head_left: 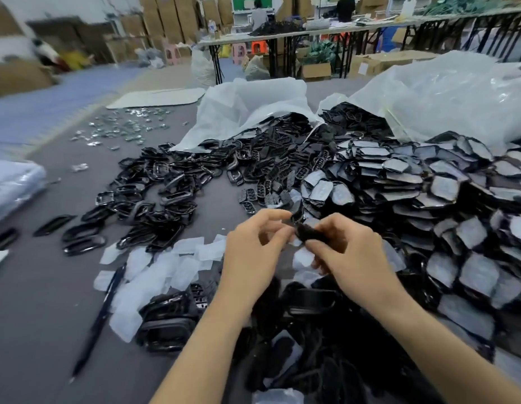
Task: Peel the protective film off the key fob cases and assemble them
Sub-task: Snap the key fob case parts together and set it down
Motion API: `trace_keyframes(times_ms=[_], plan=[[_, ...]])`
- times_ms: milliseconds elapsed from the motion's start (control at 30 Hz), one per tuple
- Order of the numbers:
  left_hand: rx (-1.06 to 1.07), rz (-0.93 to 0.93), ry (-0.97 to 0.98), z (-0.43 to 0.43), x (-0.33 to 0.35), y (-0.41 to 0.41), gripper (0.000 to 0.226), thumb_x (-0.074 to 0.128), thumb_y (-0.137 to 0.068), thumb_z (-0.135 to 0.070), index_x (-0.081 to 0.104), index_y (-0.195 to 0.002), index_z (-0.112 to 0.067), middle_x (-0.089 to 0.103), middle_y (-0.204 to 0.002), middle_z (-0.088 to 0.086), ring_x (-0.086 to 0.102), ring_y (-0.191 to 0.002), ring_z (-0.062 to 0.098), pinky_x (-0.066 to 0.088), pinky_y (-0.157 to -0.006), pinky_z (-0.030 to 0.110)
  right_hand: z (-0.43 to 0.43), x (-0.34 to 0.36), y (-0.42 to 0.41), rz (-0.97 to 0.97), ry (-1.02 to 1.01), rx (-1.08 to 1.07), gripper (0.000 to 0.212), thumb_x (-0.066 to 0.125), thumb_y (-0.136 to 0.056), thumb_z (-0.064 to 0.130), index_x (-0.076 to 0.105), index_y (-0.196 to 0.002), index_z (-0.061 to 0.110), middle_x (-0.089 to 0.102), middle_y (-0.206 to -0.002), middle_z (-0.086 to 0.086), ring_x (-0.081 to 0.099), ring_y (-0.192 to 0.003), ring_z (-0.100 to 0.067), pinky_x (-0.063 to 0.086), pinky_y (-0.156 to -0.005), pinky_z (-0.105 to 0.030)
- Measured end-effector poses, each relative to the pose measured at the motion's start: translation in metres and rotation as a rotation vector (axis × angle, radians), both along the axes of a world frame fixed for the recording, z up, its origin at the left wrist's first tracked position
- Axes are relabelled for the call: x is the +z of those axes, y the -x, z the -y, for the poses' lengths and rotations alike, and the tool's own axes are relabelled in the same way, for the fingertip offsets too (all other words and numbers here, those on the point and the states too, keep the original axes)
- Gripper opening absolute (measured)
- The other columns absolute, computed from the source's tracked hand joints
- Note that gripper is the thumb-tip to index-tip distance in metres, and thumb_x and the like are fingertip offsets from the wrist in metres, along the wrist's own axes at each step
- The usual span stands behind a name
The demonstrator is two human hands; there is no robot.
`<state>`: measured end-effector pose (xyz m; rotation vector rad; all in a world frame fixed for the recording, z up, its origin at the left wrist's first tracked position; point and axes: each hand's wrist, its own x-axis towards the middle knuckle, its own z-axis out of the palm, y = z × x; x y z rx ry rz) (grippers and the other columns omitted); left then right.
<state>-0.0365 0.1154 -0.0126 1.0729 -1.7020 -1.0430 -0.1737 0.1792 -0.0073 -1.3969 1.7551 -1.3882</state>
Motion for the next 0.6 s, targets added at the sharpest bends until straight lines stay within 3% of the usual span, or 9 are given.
trace_keyframes(times_ms=[67, 133, 167, 233, 267, 300, 400, 500, 600], plan=[[0.145, 0.230, 0.194, 0.018, 0.001, -0.013, 0.019, 0.063, -0.090, -0.016, 0.069, -0.097, -0.032, 0.071, -0.093, -0.017, 0.065, -0.089, 0.005, 0.049, -0.078, 0.018, -0.003, -0.007, 0.005, -0.083, 0.024, -0.009, 0.018, 0.071, -0.083, 0.011, 0.061, -0.075, 0.023, 0.066, -0.063, 0.005, 0.060, -0.051, -0.006, 0.048, -0.054, -0.019], [0.316, 0.572, 0.325, 0.052, 0.001, -0.031, 0.030, 0.055, -0.092, -0.014, 0.061, -0.120, -0.023, 0.059, -0.127, -0.002, 0.049, -0.124, 0.020, 0.039, -0.102, 0.034, -0.004, -0.012, 0.004, -0.200, 0.046, -0.041, 0.018, 0.073, -0.082, 0.018, 0.060, -0.072, 0.026, 0.064, -0.060, 0.011, 0.060, -0.058, -0.004, 0.044, -0.056, -0.016], [0.369, 0.760, 0.271, 0.071, 0.001, -0.041, 0.039, 0.051, -0.094, -0.014, 0.051, -0.132, -0.021, 0.042, -0.145, 0.006, 0.030, -0.138, 0.031, 0.028, -0.111, 0.048, -0.004, -0.013, 0.003, -0.247, 0.071, -0.050, 0.018, 0.073, -0.082, 0.019, 0.061, -0.071, 0.025, 0.063, -0.057, 0.011, 0.060, -0.060, -0.004, 0.045, -0.057, -0.017], [0.397, 0.996, 0.047, 0.099, 0.003, -0.057, 0.052, 0.043, -0.098, -0.017, 0.028, -0.147, -0.022, 0.008, -0.159, 0.010, -0.001, -0.145, 0.042, 0.010, -0.110, 0.066, -0.003, -0.015, -0.004, -0.320, 0.125, -0.020, 0.018, 0.074, -0.082, 0.020, 0.060, -0.071, 0.024, 0.060, -0.056, 0.013, 0.058, -0.056, -0.008, 0.044, -0.054, -0.021], [0.395, 1.061, -0.011, 0.109, 0.002, -0.063, 0.053, 0.041, -0.099, -0.020, 0.024, -0.149, -0.023, 0.006, -0.159, 0.012, -0.001, -0.144, 0.044, 0.009, -0.108, 0.068, -0.003, -0.016, -0.006, -0.343, 0.148, 0.002, 0.020, 0.074, -0.082, 0.019, 0.058, -0.071, 0.025, 0.058, -0.056, 0.015, 0.056, -0.054, -0.009, 0.044, -0.051, -0.021], [0.391, 1.115, -0.013, 0.117, 0.000, -0.068, 0.050, 0.042, -0.099, -0.021, 0.028, -0.148, -0.023, 0.016, -0.157, 0.014, 0.010, -0.143, 0.044, 0.013, -0.108, 0.069, -0.004, -0.018, -0.007, -0.357, 0.162, 0.018, 0.022, 0.074, -0.081, 0.018, 0.056, -0.071, 0.026, 0.056, -0.056, 0.017, 0.055, -0.052, -0.010, 0.043, -0.050, -0.020], [0.463, 1.201, 0.199, 0.133, 0.002, -0.076, 0.032, 0.049, -0.097, -0.022, 0.057, -0.127, -0.027, 0.061, -0.125, 0.005, 0.047, -0.121, 0.033, 0.027, -0.105, 0.059, -0.003, -0.021, -0.002, -0.394, 0.179, 0.041, 0.028, 0.076, -0.079, 0.017, 0.053, -0.072, 0.032, 0.051, -0.056, 0.023, 0.055, -0.058, -0.007, 0.042, -0.052, -0.014], [0.468, 1.097, 0.320, 0.140, 0.013, -0.080, 0.021, 0.057, -0.094, -0.031, 0.067, -0.112, -0.031, 0.071, -0.107, -0.001, 0.061, -0.106, 0.027, 0.040, -0.092, 0.041, 0.000, -0.020, 0.003, -0.388, 0.204, 0.005, 0.027, 0.078, -0.076, 0.013, 0.057, -0.073, 0.030, 0.049, -0.059, 0.025, 0.055, -0.068, -0.002, 0.041, -0.056, -0.010], [0.478, 0.972, 0.327, 0.132, 0.029, -0.074, 0.016, 0.063, -0.091, -0.030, 0.071, -0.105, -0.028, 0.072, -0.102, 0.003, 0.064, -0.099, 0.030, 0.046, -0.073, 0.036, 0.002, -0.019, 0.007, -0.367, 0.222, -0.033, 0.019, 0.077, -0.077, 0.011, 0.062, -0.075, 0.022, 0.051, -0.060, 0.021, 0.056, -0.071, -0.006, 0.044, -0.058, -0.017]])
